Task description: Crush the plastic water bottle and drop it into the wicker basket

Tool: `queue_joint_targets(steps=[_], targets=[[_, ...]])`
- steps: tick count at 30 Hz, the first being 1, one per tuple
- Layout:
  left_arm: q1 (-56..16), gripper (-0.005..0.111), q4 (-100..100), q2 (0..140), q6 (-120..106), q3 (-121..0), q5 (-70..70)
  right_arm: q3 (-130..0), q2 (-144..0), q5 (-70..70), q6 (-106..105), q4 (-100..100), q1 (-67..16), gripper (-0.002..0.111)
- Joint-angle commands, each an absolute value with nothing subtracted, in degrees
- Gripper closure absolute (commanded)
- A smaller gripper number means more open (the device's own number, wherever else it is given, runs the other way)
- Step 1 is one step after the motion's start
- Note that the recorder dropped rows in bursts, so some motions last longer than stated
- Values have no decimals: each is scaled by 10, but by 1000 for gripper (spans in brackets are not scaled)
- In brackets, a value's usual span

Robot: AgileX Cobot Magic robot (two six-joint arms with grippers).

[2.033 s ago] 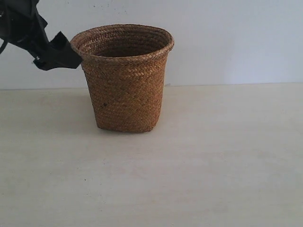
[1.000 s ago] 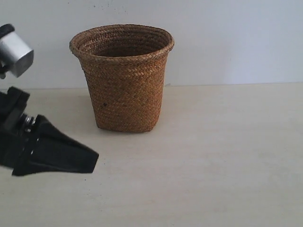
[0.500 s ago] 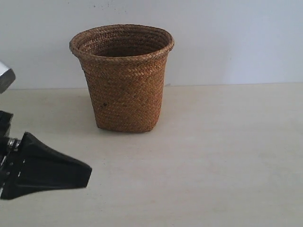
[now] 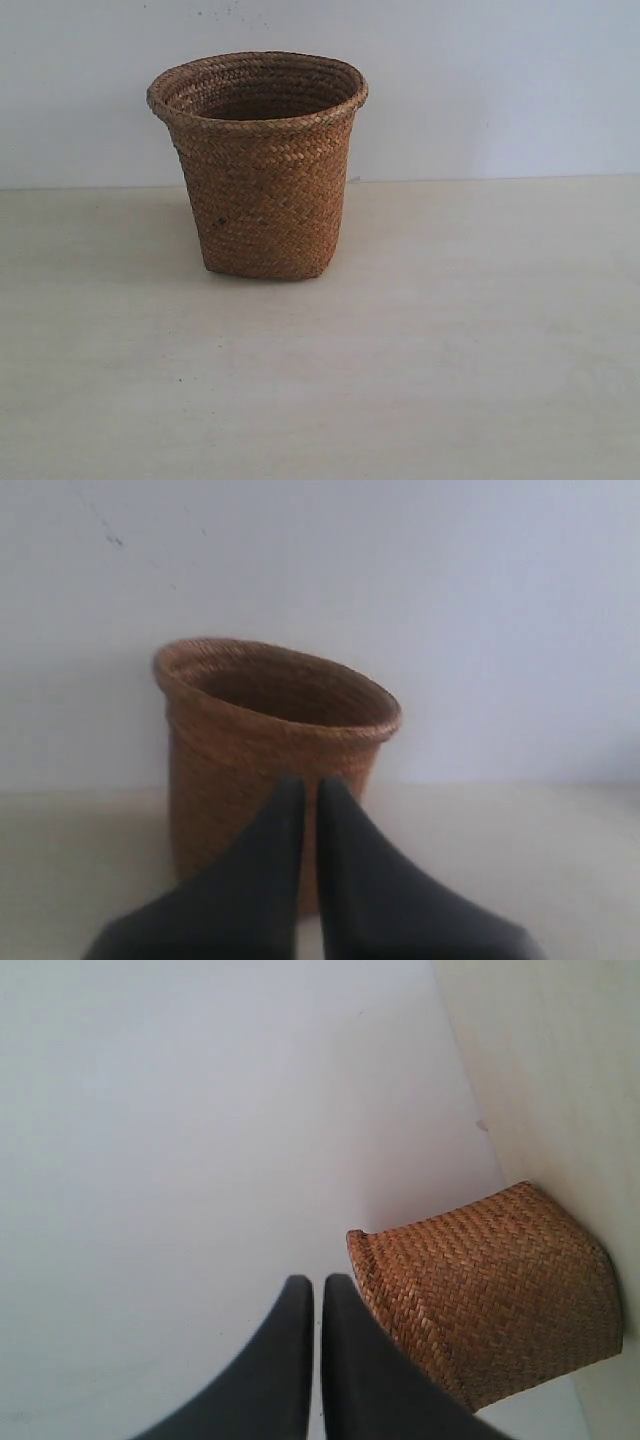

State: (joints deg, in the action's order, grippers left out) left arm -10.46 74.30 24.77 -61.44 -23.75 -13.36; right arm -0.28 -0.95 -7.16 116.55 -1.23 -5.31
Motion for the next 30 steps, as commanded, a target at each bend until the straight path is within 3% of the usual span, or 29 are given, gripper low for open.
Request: queue_joint_targets(steps=[1, 8, 21, 30], targets=[[-56, 103, 749, 132, -661, -188, -126, 0, -7, -67, 1164, -17, -52, 108], [-25, 103, 749, 0, -676, -136, -101, 0, -7, -67, 1164, -17, -52, 108], [-19, 103, 734, 0, -680, -116, -71, 0, -7, -67, 1164, -17, -52, 108], [-19, 103, 568, 0, -644, -73, -47, 0, -7, -67, 1164, -17, -52, 108]])
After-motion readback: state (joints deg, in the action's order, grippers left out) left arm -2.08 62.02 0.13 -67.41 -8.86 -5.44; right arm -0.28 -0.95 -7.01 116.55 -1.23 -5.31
